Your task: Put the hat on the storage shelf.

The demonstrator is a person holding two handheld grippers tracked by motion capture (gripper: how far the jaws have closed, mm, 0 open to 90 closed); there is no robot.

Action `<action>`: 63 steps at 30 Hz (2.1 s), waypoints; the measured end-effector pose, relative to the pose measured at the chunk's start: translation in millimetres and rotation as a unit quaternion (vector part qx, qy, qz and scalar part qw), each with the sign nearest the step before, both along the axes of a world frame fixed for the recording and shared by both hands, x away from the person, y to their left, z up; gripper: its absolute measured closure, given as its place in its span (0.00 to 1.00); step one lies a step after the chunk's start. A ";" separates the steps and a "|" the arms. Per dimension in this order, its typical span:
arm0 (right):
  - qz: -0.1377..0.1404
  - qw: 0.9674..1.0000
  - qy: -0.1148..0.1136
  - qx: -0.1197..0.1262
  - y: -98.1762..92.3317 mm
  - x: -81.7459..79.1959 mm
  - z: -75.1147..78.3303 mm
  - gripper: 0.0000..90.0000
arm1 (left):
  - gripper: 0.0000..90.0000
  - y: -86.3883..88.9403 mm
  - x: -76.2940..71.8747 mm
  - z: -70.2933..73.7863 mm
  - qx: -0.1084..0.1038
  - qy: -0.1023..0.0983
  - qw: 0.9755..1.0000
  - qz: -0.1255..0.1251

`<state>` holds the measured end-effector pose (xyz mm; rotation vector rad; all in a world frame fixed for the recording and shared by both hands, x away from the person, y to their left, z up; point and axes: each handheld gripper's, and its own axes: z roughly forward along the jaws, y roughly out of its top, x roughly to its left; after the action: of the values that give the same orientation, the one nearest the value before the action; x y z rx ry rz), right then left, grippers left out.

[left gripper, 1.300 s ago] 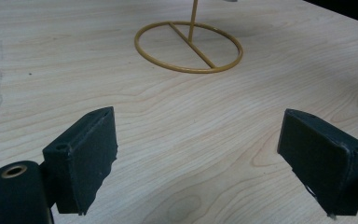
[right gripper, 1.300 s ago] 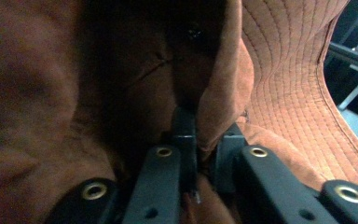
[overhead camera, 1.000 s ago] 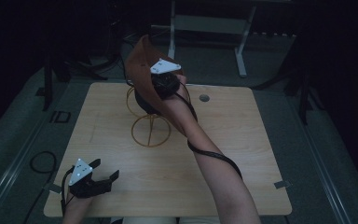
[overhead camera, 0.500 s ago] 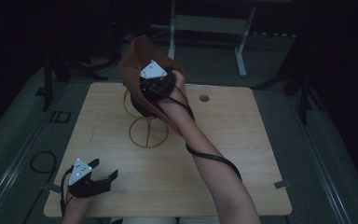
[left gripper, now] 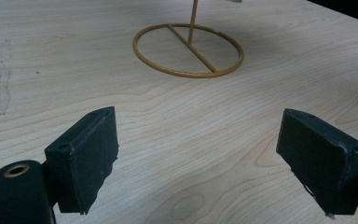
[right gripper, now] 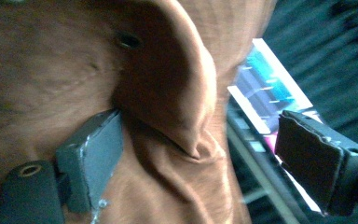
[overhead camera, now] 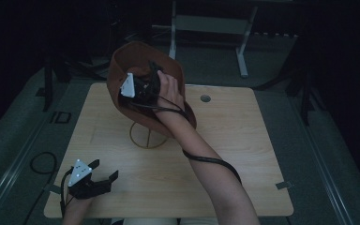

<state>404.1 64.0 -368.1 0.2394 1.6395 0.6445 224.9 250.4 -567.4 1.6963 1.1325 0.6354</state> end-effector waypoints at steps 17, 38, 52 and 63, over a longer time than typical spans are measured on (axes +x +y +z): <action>0.132 0.963 0.221 0.082 -13.3 -2.8 2.9 0.18 | 0.15 -0.2 0.0 -1.6 0.000 0.004 1.000 -0.002; 0.184 0.905 0.320 0.213 -114.4 -27.2 -10.3 0.23 | 0.15 -5.0 0.9 -4.8 0.005 0.006 1.000 -0.004; 0.200 0.875 0.365 0.247 -188.0 -49.9 -50.6 0.16 | 0.15 -8.1 1.6 -5.6 0.012 0.005 1.000 -0.002; 0.181 0.867 0.366 0.287 -245.9 -67.4 -97.1 0.16 | 0.15 -8.5 0.4 -6.4 0.011 0.004 1.000 -0.002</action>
<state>336.7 -181.9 -465.1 0.6842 2.2014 1.4662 225.3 241.9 -573.9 1.7208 1.1322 0.6416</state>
